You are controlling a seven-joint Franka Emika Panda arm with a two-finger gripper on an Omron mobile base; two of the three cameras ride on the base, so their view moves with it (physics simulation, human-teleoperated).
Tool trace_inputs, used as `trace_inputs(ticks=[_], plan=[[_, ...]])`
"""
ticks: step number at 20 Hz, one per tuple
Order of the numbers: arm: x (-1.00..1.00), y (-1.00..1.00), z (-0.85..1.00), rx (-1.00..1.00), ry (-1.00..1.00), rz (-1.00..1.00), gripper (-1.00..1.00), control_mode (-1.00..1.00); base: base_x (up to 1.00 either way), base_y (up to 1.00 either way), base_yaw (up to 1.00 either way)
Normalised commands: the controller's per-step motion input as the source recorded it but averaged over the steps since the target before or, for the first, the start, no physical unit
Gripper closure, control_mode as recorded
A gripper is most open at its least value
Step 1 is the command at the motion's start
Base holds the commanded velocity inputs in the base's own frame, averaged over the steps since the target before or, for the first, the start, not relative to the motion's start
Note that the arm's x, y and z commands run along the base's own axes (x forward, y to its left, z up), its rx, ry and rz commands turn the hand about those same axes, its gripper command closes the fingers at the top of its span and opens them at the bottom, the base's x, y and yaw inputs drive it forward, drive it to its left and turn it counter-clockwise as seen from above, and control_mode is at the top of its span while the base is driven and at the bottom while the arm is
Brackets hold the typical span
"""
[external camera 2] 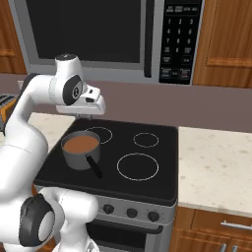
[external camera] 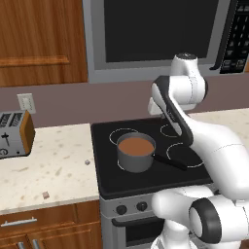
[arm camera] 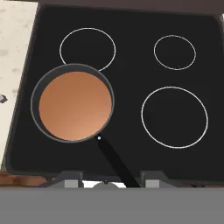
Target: Pick up the sugar cube(s) and place them in the saucepan with hot chocolate.
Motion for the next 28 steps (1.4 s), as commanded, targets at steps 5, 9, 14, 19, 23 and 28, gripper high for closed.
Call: trace_inputs(ticks=[5,9,14,19,23,28], plan=[[-0.23,0.07,0.00,0.00,-0.08,0.00,-1.00,-1.00,0.00,0.00,0.00],[-0.34,0.54,-0.15,0.00,0.00,0.00,-1.00,-1.00,0.00,0.00,0.00],[-0.25,0.92,-0.18,-0.04,0.00,0.02,-1.00,-1.00,0.00,0.00,0.00],[-0.12,1.00,-0.34,-0.07,0.00,0.12,-1.00,-1.00,0.00,0.00,0.00],[0.01,1.00,-0.17,-0.13,0.08,0.26,-1.00,-1.00,0.00,0.00,0.00],[0.03,0.93,-0.19,-0.11,0.10,0.33,-1.00,-1.00,0.00,0.00,0.00]])
